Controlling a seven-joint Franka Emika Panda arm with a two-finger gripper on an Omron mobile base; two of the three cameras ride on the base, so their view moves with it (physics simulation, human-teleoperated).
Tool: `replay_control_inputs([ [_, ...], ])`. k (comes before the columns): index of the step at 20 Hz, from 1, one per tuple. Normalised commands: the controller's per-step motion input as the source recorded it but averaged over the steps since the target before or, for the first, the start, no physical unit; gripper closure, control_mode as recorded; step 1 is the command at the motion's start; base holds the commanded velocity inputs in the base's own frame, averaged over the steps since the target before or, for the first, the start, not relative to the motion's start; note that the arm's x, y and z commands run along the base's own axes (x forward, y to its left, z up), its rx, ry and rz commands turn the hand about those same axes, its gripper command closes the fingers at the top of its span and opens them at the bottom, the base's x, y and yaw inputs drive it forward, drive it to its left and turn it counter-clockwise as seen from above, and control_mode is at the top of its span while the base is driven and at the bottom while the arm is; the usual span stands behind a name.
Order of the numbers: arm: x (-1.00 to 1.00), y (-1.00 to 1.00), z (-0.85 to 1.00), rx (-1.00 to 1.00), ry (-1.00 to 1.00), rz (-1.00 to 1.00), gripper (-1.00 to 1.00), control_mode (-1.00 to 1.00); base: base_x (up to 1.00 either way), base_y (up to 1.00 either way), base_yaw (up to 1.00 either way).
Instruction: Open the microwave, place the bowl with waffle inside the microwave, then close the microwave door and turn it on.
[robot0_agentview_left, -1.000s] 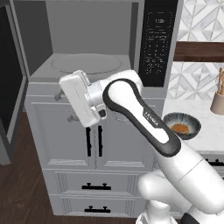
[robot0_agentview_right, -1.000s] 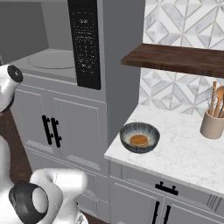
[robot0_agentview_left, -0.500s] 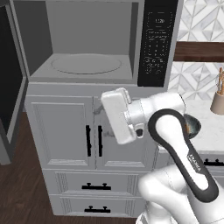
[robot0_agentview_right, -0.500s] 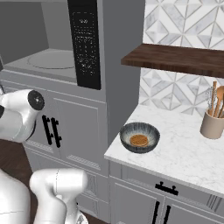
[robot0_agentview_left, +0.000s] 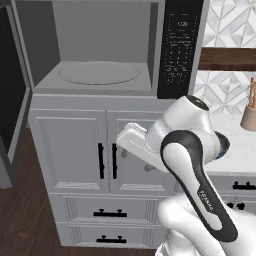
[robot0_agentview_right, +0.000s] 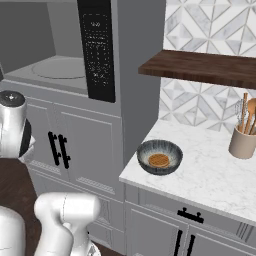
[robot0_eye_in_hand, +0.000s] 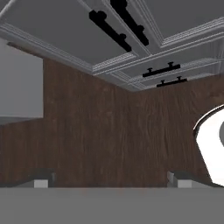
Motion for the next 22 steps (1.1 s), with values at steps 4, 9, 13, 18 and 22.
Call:
replay_control_inputs([
  [4, -0.33, -1.00, -0.11, -0.25, -0.01, 0.01, -1.00, -1.00, 0.00, 0.00, 0.00],
  [9, -0.27, -1.00, -0.34, -0.11, 0.00, 0.03, -1.00, -1.00, 0.00, 0.00, 0.00],
  [13, -0.24, -1.00, -0.46, 0.02, -0.05, -0.01, -1.00, -1.00, 0.00, 0.00, 0.00],
  [18, -0.03, -1.00, -0.46, 0.03, -0.11, -0.33, -1.00, -1.00, 0.00, 0.00, 0.00],
  [22, 0.15, -1.00, -0.18, 0.03, -0.07, -0.40, -1.00, -1.00, 0.00, 0.00, 0.00],
])
